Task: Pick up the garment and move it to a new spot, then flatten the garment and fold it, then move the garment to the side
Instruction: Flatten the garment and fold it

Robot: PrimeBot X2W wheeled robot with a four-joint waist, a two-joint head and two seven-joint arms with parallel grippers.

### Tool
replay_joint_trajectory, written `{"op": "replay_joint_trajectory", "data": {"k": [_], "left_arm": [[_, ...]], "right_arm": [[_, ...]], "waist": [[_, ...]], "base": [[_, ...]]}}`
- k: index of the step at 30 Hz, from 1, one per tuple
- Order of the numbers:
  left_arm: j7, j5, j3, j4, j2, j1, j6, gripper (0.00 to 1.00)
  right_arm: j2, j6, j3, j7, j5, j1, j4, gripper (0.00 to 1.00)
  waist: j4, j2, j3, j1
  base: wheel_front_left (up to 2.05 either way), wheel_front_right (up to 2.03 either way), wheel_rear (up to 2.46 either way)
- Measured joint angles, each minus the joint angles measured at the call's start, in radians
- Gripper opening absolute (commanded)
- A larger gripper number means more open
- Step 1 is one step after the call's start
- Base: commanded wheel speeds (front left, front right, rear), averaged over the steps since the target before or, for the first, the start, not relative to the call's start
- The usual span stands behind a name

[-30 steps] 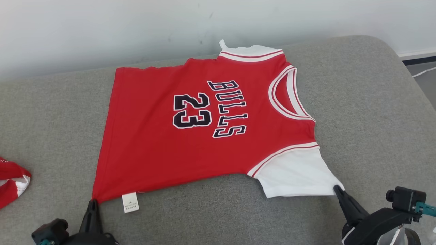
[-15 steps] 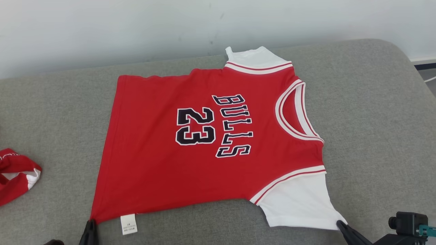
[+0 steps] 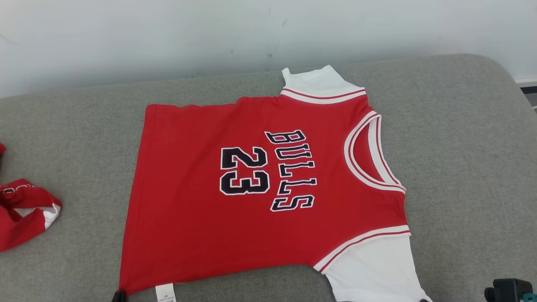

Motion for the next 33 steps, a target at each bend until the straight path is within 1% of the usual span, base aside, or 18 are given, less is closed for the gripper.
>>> {"op": "replay_joint_trajectory", "data": {"k": [5, 6, 7, 8, 9, 10, 13, 16, 18, 22, 24, 26, 29, 33], "left_arm": [[0.034, 0.011, -0.001, -0.027, 0.002, 0.003, 0.000, 0.00], [0.041, 0.012, -0.003, -0.031, 0.002, 0.003, 0.000, 0.15], [0.046, 0.018, -0.004, -0.034, 0.001, 0.002, 0.000, 0.45], [0.052, 0.032, -0.007, -0.036, 0.002, 0.001, 0.001, 0.87], [0.060, 0.037, -0.009, -0.039, 0.001, 0.001, 0.001, 1.00], [0.065, 0.039, -0.010, -0.040, 0.000, 0.000, 0.001, 1.00], [0.087, 0.040, -0.002, -0.041, -0.006, 0.000, 0.001, 1.00], [0.103, 0.050, -0.001, -0.045, -0.009, 0.000, 0.001, 1.00], [0.114, 0.050, 0.003, -0.052, -0.008, 0.002, 0.001, 1.00], [0.129, 0.055, 0.021, -0.069, 0.002, 0.022, 0.001, 1.00], [0.118, 0.066, 0.041, -0.092, 0.009, 0.025, 0.001, 1.00], [0.084, 0.088, 0.059, -0.131, 0.007, 0.016, 0.001, 1.00], [0.029, 0.129, 0.060, -0.190, 0.006, -0.014, 0.001, 1.00], [-0.042, 0.162, 0.027, -0.275, -0.032, -0.075, 0.001, 1.00]], "right_arm": [[-0.008, -0.016, -0.003, 0.034, 0.006, 0.013, -0.017, 0.00], [-0.009, -0.016, -0.002, 0.043, 0.006, 0.012, -0.019, 0.00], [-0.008, -0.018, 0.002, 0.051, 0.006, 0.011, -0.020, 0.12], [-0.005, -0.021, 0.004, 0.051, 0.009, 0.009, -0.020, 0.29], [-0.002, -0.023, 0.005, 0.052, 0.016, 0.006, -0.020, 0.43], [-0.001, -0.023, 0.007, 0.060, 0.017, 0.002, -0.019, 1.00], [0.008, -0.033, 0.009, 0.069, 0.018, -0.010, -0.007, 1.00], [0.018, -0.033, 0.014, 0.080, 0.021, -0.009, 0.012, 1.00], [0.015, -0.041, 0.011, 0.085, 0.017, -0.007, 0.015, 1.00], [-0.009, -0.042, -0.012, 0.069, -0.031, -0.007, 0.013, 1.00], [-0.018, -0.046, -0.031, 0.039, -0.067, -0.013, 0.002, 1.00], [-0.016, -0.051, -0.045, -0.001, -0.094, -0.037, -0.017, 1.00], [0.003, -0.051, -0.063, -0.073, -0.132, -0.113, -0.044, 1.00], [0.033, -0.051, -0.044, -0.181, -0.207, -0.191, -0.071, 1.00]], "waist": [[0.002, 0.0000, 0.002, 0.0000], [0.002, 0.0000, 0.003, 0.0000], [0.002, 0.0001, 0.004, 0.0000], [0.002, 0.0000, 0.005, 0.0000], [0.002, 0.0000, 0.006, 0.0000], [0.001, 0.0000, 0.007, 0.0000], [0.001, 0.0000, 0.008, 0.0000], [0.002, 0.0000, 0.005, 0.0000], [0.003, 0.0000, 0.001, -0.0001], [0.006, 0.0000, -0.012, 0.0000], [0.006, 0.0000, -0.020, 0.0000], [0.007, 0.0001, -0.028, 0.0000], [0.010, 0.0000, -0.041, -0.0001], [0.017, 0.0000, -0.055, 0.0000]], "base": [[0.00, 0.00, 0.00], [0.00, 0.00, 0.00], [0.00, 0.00, 0.00], [0.00, 0.00, 0.00], [0.00, 0.00, 0.00], [0.00, 0.00, 0.00], [0.00, 0.00, 0.00], [0.00, 0.00, 0.00], [0.00, 0.00, 0.00], [0.00, 0.00, 0.00], [0.00, 0.00, 0.00], [0.00, 0.00, 0.00], [0.00, 0.00, 0.00], [0.00, 0.00, 0.00]]}}
